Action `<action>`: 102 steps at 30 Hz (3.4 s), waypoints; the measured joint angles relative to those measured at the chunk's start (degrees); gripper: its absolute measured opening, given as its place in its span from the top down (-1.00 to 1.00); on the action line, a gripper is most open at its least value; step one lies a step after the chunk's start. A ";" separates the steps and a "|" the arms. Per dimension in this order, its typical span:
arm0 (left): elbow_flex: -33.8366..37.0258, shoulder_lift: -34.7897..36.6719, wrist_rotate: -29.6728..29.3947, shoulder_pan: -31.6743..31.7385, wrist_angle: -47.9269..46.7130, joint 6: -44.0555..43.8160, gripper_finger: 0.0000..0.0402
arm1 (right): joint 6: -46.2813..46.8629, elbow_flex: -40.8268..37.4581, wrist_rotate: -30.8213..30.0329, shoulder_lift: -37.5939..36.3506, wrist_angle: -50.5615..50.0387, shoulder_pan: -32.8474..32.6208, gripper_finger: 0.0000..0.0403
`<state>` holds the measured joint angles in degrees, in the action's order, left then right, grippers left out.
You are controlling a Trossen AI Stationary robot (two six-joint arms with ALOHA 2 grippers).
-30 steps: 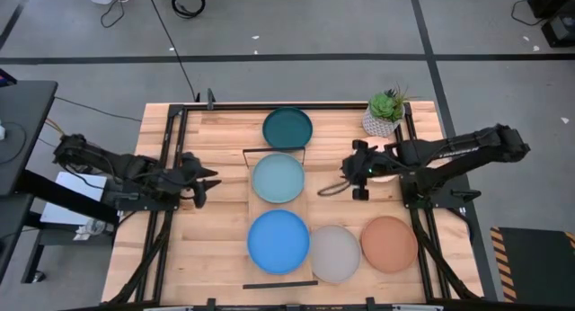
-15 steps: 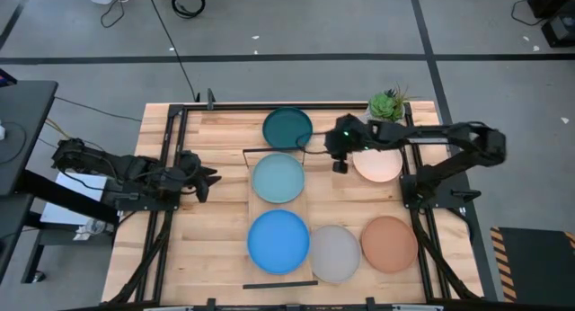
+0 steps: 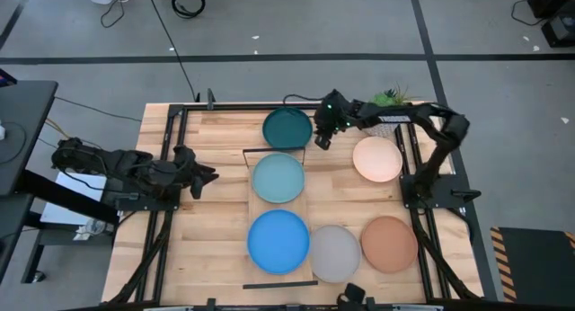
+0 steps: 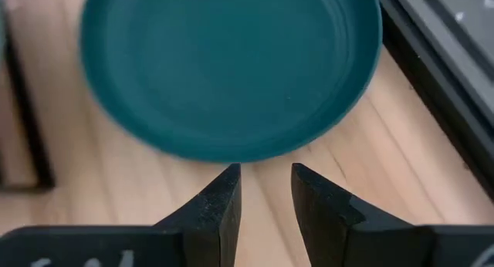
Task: Place and stack plates onto a shelf
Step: Stack the green plate on top of the blue plate on the shelf
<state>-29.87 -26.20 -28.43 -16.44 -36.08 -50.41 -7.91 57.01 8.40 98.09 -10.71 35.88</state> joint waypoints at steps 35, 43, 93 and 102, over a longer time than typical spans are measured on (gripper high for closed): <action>0.02 -3.48 8.38 0.14 -3.21 -7.22 0.23 | 2.13 15.23 -6.53 12.46 -9.46 5.81 -0.03; 0.02 -3.48 8.28 0.14 -3.32 -7.00 0.23 | 1.32 15.15 -5.34 15.53 -12.43 6.61 0.11; 0.02 -3.80 7.10 0.14 13.16 21.31 0.23 | 5.80 15.02 -8.91 -8.75 -58.00 -9.53 0.93; 0.02 -3.80 8.19 0.08 21.64 36.21 0.23 | 13.51 15.07 -4.12 -13.58 -59.81 -22.98 0.93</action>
<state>-29.85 -30.00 -20.24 -16.36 -14.43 -14.20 5.60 72.07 4.28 84.51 -70.52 12.90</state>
